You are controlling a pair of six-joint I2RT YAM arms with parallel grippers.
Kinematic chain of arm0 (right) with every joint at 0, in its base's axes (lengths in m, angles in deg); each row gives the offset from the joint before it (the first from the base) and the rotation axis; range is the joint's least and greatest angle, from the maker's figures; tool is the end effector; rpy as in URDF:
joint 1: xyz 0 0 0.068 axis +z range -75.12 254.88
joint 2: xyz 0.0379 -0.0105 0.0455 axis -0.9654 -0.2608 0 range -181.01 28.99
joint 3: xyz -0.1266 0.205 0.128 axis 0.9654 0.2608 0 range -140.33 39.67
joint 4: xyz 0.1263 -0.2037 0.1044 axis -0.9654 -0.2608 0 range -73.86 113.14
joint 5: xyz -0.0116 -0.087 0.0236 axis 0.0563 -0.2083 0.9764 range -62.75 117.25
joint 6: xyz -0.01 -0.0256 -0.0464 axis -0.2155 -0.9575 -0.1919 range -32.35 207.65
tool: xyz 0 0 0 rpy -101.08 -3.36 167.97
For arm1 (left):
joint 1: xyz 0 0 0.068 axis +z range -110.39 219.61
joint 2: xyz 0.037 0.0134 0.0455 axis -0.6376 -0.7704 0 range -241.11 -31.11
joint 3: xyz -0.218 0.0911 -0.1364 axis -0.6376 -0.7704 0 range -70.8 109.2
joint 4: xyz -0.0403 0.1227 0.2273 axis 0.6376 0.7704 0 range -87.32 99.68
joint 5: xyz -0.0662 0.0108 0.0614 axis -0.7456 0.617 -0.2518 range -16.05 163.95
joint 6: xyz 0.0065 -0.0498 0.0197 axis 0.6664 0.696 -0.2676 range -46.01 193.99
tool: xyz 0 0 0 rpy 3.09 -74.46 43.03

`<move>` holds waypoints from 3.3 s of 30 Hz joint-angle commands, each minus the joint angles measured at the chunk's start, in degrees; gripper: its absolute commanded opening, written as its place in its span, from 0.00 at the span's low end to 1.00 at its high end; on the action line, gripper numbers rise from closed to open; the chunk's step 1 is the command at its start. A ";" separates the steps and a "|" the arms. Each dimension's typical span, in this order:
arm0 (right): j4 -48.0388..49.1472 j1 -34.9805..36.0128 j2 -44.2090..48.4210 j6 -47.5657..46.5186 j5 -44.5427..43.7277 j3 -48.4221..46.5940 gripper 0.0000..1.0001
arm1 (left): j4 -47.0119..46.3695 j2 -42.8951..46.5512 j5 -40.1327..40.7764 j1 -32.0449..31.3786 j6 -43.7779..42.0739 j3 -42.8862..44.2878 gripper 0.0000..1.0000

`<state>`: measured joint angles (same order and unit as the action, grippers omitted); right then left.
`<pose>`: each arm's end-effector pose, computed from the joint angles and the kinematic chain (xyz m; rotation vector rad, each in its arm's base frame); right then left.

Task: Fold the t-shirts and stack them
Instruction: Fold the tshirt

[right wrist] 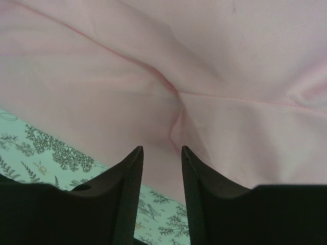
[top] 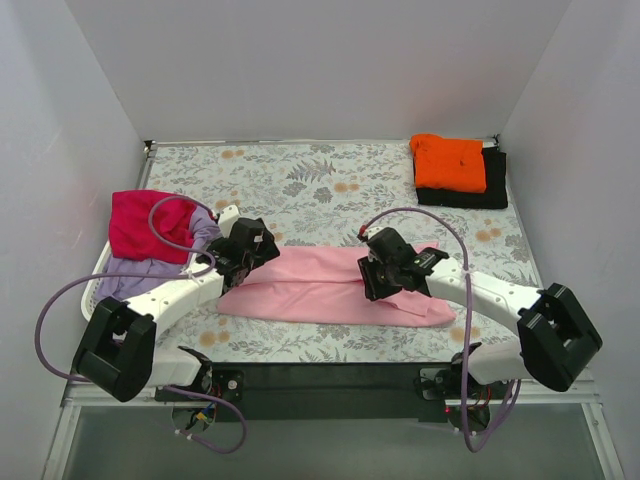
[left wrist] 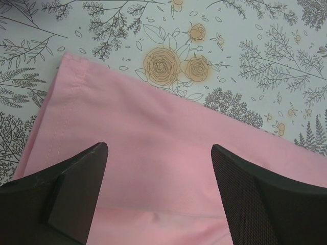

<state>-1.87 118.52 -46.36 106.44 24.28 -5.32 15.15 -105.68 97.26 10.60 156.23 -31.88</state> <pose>0.1874 0.1761 0.2069 -0.5338 2.5198 0.3591 0.2298 -0.1113 0.1945 -1.2266 2.0313 -0.4714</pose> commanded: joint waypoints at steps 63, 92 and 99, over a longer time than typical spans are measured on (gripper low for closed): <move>11.29 -35.45 13.47 1.60 7.87 2.71 0.63 | -10.62 -9.02 -5.56 -4.03 -3.66 4.68 0.83; 30.99 -49.26 6.45 11.71 23.53 16.34 0.65 | -12.20 -16.40 -7.14 -4.03 -4.19 4.06 0.84; 32.84 -49.26 4.78 12.06 23.97 16.87 0.65 | -11.41 -16.40 -5.12 -4.03 -4.28 3.45 0.85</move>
<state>27.46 69.58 -40.81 117.78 47.06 11.36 2.78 -122.09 90.22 6.79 152.38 -27.82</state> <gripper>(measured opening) 0.654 0.850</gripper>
